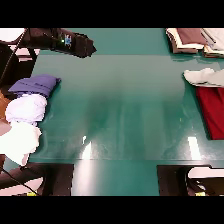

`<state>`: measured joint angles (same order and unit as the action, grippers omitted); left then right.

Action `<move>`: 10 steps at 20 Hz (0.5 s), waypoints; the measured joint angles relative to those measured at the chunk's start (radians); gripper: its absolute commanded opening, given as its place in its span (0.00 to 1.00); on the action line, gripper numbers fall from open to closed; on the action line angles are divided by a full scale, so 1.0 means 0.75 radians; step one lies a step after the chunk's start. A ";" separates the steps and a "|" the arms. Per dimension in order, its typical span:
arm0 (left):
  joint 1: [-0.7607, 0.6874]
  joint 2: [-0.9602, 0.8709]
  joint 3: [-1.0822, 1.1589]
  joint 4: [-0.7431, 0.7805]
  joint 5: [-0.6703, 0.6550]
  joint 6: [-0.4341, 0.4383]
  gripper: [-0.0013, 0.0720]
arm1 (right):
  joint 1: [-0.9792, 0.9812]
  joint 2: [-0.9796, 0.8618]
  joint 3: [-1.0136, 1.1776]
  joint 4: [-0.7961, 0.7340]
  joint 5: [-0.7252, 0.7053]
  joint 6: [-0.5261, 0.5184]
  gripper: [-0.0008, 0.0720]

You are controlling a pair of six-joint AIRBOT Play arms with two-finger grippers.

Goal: Fold the shirts.

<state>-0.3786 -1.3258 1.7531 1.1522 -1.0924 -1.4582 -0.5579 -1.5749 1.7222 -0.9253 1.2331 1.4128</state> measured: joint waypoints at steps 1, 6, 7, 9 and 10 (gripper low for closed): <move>-0.001 -0.002 0.000 -0.001 -0.001 0.000 0.05 | -0.019 0.001 0.018 0.010 0.003 0.000 0.04; -0.002 -0.004 -0.001 -0.002 0.000 -0.001 0.05 | -0.061 0.005 0.235 0.043 0.089 0.003 0.04; -0.002 -0.005 -0.001 -0.002 0.000 -0.001 0.05 | -0.063 0.005 0.278 0.044 0.120 0.011 0.04; -0.002 -0.005 -0.001 -0.002 -0.001 -0.001 0.05 | -0.068 0.010 0.340 0.046 0.191 0.023 0.04; -0.002 -0.005 -0.001 -0.002 -0.001 -0.001 0.05 | -0.071 0.022 0.347 0.045 0.224 0.025 0.04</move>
<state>-0.3798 -1.3296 1.7527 1.1511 -1.0927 -1.4586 -0.6113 -1.5585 1.9823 -0.8917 1.4014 1.4319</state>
